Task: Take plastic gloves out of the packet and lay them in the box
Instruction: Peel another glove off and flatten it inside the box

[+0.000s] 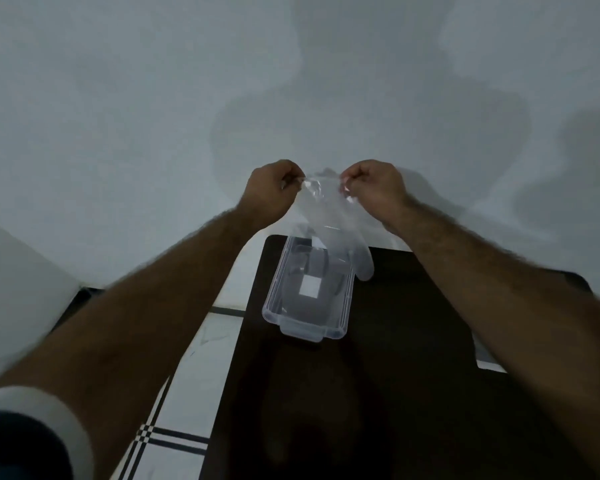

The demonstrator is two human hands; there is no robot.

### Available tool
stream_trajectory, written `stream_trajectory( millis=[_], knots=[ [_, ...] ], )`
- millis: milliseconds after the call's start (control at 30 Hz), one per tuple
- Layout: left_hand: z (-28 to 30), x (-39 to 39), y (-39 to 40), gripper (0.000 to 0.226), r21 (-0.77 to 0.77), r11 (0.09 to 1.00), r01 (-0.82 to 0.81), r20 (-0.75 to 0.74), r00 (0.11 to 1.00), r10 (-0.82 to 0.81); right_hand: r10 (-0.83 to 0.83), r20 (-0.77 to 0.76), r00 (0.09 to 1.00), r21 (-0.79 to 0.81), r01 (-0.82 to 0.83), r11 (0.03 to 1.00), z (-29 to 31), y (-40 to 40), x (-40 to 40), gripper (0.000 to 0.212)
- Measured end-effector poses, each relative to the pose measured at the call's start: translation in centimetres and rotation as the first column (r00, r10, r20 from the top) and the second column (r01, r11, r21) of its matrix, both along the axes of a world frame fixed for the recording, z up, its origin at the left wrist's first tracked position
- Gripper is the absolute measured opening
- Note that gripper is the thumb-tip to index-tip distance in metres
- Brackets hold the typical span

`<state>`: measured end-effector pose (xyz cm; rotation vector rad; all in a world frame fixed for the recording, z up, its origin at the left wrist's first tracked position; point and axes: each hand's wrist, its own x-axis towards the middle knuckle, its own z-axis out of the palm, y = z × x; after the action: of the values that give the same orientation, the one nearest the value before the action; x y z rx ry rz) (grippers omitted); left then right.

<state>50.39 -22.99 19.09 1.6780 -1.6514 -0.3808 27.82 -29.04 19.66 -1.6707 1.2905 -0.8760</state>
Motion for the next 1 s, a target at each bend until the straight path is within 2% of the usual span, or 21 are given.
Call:
stream_trajectory(
  millis=[100,200,433,667,833,933,1000],
  knots=[
    [-0.4,1.4,0.0,0.014,-0.096,0.992,0.087,0.042,0.996,-0.083,0.008,0.087,0.996,0.005,-0.009,1.000,-0.3,0.2,0.2,0.012],
    [-1.4,2.3,1.4,0.015,-0.139,0.973,0.187,0.164,0.973,-0.163,0.059,0.089,0.994,-0.021,-0.057,0.998,-1.2,1.9,0.0,0.012],
    [-5.0,3.9,5.6,0.032,-0.055,0.921,0.385,0.388,0.859,-0.336,0.220,-0.078,0.972,-0.149,-0.229,0.962,-4.9,6.3,-1.4,0.012],
    [-10.5,4.3,7.8,0.028,0.012,0.871,0.492,0.528,0.736,-0.423,0.318,-0.306,0.898,-0.140,-0.372,0.917,-11.2,8.0,-2.6,0.014],
    [-13.6,3.9,7.6,0.020,0.085,0.845,0.528,0.596,0.653,-0.467,0.362,-0.544,0.757,-0.156,-0.515,0.843,-14.6,7.7,-2.9,0.015],
    [-15.3,3.6,7.5,0.019,0.203,0.828,0.523,0.630,0.577,-0.519,0.394,-0.658,0.642,-0.060,-0.566,0.822,-16.0,7.6,-2.4,0.019],
    [-16.3,3.1,7.4,0.019,0.289,0.804,0.520,0.642,0.518,-0.565,0.437,-0.730,0.526,0.028,-0.616,0.787,-16.8,7.6,-2.1,0.022]
  ],
)
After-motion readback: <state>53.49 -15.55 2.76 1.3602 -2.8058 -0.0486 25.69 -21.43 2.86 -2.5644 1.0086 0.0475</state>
